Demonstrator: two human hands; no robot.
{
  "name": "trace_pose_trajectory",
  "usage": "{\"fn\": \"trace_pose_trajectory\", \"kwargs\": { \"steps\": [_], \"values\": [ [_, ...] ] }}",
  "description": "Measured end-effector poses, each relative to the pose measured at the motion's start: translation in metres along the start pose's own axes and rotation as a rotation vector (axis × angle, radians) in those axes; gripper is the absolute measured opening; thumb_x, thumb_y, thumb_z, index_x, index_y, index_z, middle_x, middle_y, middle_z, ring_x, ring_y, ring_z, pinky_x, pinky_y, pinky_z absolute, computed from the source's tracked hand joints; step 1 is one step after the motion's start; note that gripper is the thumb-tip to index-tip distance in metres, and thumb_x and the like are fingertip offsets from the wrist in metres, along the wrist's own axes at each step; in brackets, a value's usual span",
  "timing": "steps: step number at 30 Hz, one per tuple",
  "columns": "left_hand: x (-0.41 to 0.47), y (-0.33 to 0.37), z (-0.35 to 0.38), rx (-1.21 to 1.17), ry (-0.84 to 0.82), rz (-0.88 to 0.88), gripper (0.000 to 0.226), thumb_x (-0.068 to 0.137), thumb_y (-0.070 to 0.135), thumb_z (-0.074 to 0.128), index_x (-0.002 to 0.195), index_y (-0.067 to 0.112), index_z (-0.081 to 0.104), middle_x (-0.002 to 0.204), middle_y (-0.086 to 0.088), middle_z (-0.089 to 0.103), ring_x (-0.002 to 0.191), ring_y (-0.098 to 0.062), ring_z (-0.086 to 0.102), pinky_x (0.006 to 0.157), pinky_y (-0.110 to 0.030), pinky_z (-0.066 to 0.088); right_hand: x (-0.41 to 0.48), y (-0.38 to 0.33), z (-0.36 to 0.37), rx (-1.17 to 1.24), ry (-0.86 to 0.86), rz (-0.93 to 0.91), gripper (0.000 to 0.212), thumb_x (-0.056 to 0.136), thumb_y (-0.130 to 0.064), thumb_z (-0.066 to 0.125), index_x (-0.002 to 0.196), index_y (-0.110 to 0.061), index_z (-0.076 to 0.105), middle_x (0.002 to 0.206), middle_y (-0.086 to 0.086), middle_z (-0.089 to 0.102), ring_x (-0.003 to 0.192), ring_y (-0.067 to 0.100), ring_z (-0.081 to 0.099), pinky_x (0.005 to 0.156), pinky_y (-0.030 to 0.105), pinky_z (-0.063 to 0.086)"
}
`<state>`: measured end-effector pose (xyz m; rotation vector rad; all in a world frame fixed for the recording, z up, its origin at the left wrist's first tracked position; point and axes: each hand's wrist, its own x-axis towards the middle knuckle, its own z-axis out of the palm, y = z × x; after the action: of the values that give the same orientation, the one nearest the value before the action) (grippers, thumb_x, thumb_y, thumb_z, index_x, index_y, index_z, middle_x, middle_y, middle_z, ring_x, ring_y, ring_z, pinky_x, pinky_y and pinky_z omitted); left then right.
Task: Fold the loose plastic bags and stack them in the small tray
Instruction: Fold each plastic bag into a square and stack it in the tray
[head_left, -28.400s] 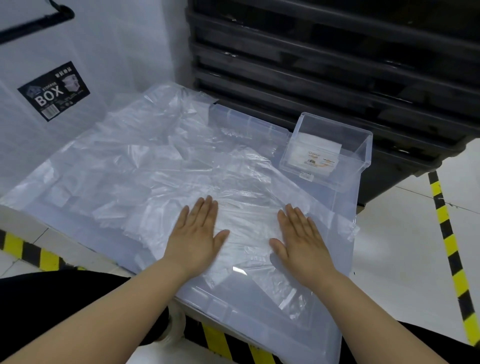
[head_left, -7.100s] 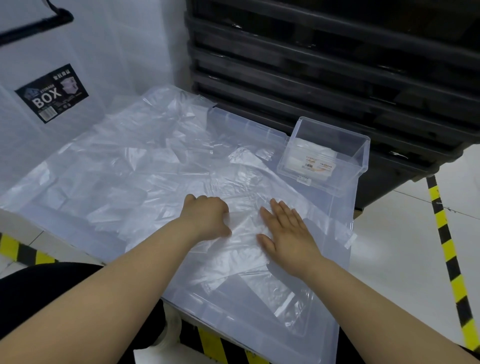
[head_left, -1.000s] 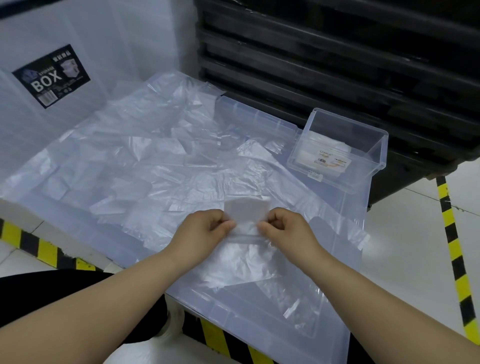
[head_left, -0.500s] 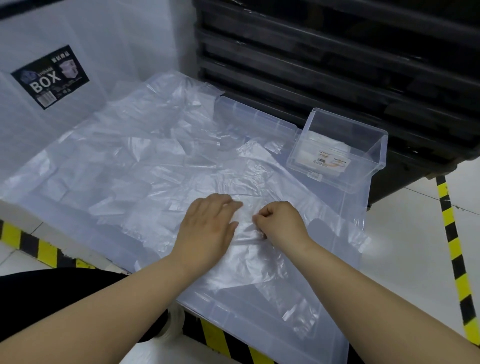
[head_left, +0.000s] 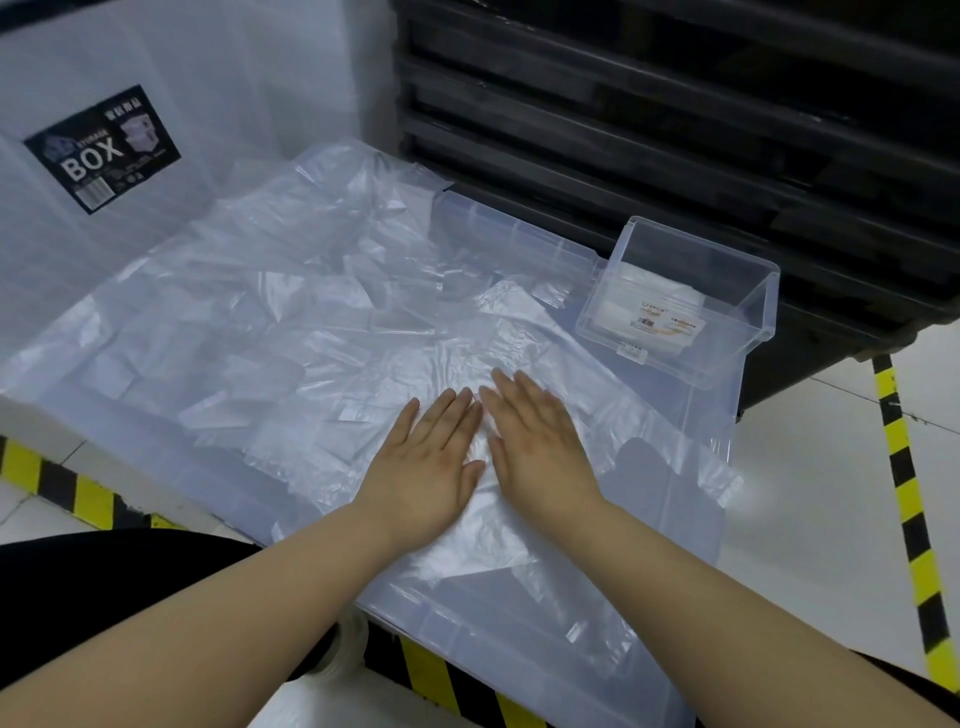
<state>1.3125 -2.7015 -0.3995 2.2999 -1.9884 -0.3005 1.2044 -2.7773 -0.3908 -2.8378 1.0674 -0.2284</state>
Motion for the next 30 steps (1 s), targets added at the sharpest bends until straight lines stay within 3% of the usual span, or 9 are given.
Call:
{"fn": "trace_pose_trajectory", "kwargs": {
  "steps": [2, 3, 5, 6, 10, 13, 20, 26, 30],
  "values": [
    [0.000, 0.000, 0.000, 0.030, -0.019, 0.006, 0.086, 0.071, 0.049, -0.014, 0.145, 0.009, 0.006, 0.149, -0.001, -0.005, 0.129, -0.011, -0.015, 0.101, -0.024, -0.022, -0.004, 0.001, 0.001, 0.032, -0.146, -0.047, 0.056, 0.080, -0.027, 0.027, 0.119, -0.005, 0.061, 0.126, 0.009, 0.059, 0.119, 0.026, 0.055, 0.099, 0.044, 0.039],
    [0.000, 0.001, 0.001, 0.033, 0.010, 0.019, 0.086, 0.070, 0.049, -0.015, 0.145, 0.010, 0.004, 0.149, 0.000, -0.007, 0.128, -0.011, -0.017, 0.099, -0.023, -0.024, -0.004, 0.002, -0.001, 0.080, -0.230, -0.052, 0.067, 0.081, -0.034, 0.016, 0.132, -0.005, 0.049, 0.140, 0.010, 0.046, 0.131, 0.026, 0.041, 0.110, 0.041, 0.020],
    [0.000, 0.001, 0.001, 0.063, 0.025, 0.024, 0.090, 0.067, 0.049, -0.019, 0.146, 0.010, 0.001, 0.152, 0.000, -0.008, 0.126, -0.009, -0.021, 0.097, -0.023, -0.026, -0.003, 0.006, -0.002, 0.087, -0.300, -0.038, 0.088, 0.071, -0.047, -0.010, 0.147, -0.013, 0.016, 0.156, 0.002, 0.009, 0.144, 0.016, 0.004, 0.108, 0.025, -0.017],
    [-0.001, 0.000, 0.002, 0.062, -0.021, 0.009, 0.094, 0.062, 0.048, -0.024, 0.146, 0.012, -0.005, 0.153, 0.002, -0.012, 0.124, -0.006, -0.026, 0.096, -0.023, -0.029, -0.005, 0.009, -0.001, 0.065, -0.302, -0.028, 0.093, 0.065, -0.049, -0.016, 0.149, -0.016, 0.006, 0.157, -0.002, -0.001, 0.144, 0.012, -0.007, 0.104, 0.022, -0.024],
    [0.000, 0.002, -0.006, 0.086, -0.119, -0.043, 0.093, 0.063, 0.052, -0.024, 0.147, 0.014, -0.009, 0.155, 0.000, -0.014, 0.140, -0.009, -0.018, 0.108, -0.027, -0.018, -0.006, 0.015, -0.004, 0.020, -0.302, 0.055, 0.096, 0.059, -0.050, -0.022, 0.148, -0.018, -0.003, 0.156, -0.004, -0.010, 0.142, 0.011, -0.014, 0.102, 0.023, -0.024],
    [0.004, 0.002, -0.019, 0.012, -0.144, -0.108, 0.062, 0.096, 0.049, 0.018, 0.148, 0.018, 0.004, 0.156, 0.003, -0.002, 0.143, -0.010, -0.002, 0.112, -0.027, -0.001, -0.007, 0.017, -0.005, 0.017, -0.318, 0.076, 0.097, 0.058, -0.050, -0.022, 0.148, -0.018, -0.004, 0.156, -0.003, -0.011, 0.142, 0.011, -0.015, 0.103, 0.025, -0.024],
    [0.033, -0.005, -0.039, -0.255, -0.094, -0.248, 0.061, 0.083, 0.032, 0.064, 0.136, 0.019, 0.038, 0.137, -0.002, 0.041, 0.126, -0.021, 0.037, 0.100, -0.029, 0.026, -0.007, 0.016, -0.006, 0.026, -0.318, 0.084, 0.092, 0.064, -0.051, -0.022, 0.148, -0.017, -0.007, 0.156, -0.001, -0.013, 0.142, 0.013, -0.016, 0.105, 0.027, -0.022],
    [0.061, -0.005, -0.054, -0.228, -0.322, -0.327, 0.050, 0.078, 0.032, 0.070, 0.120, 0.017, 0.047, 0.120, 0.001, 0.054, 0.115, -0.018, 0.049, 0.093, -0.029, 0.028, -0.005, 0.017, -0.007, 0.038, -0.326, 0.086, 0.102, 0.054, -0.049, -0.023, 0.148, -0.016, -0.003, 0.156, -0.001, -0.011, 0.143, 0.015, -0.013, 0.103, 0.027, -0.022],
    [0.067, -0.004, -0.058, -0.264, -0.378, -0.316, 0.023, 0.078, 0.028, 0.069, 0.096, 0.017, 0.058, 0.092, 0.002, 0.057, 0.095, -0.019, 0.055, 0.079, -0.027, 0.031, -0.004, 0.017, -0.009, 0.037, -0.341, 0.081, 0.101, 0.055, -0.049, -0.023, 0.149, -0.016, -0.003, 0.156, 0.000, -0.011, 0.143, 0.015, -0.012, 0.102, 0.028, -0.023]
  ]
}}
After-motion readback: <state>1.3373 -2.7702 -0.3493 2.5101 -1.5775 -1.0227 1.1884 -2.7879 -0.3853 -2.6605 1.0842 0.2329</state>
